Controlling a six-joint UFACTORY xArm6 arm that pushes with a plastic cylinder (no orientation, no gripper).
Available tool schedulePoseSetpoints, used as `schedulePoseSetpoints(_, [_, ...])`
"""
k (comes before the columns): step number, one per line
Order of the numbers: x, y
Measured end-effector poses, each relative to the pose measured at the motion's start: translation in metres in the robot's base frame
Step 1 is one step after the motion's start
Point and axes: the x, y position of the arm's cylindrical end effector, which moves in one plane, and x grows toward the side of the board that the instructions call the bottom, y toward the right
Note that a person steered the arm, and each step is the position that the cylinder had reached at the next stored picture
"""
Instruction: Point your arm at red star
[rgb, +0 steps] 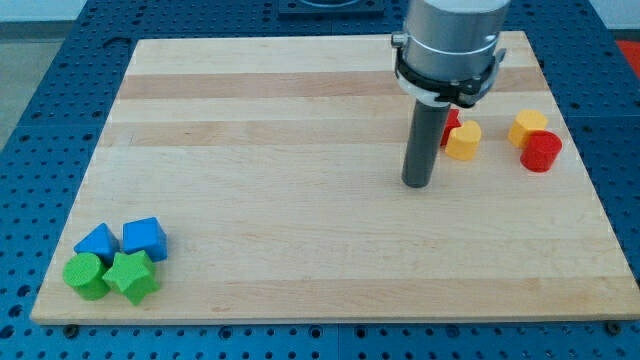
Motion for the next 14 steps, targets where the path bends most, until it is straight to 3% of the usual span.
schedulePoseSetpoints(8, [0.0,-0.047])
schedulePoseSetpoints(13, [-0.084,-0.056])
schedulePoseSetpoints(14, [-0.086,-0.037])
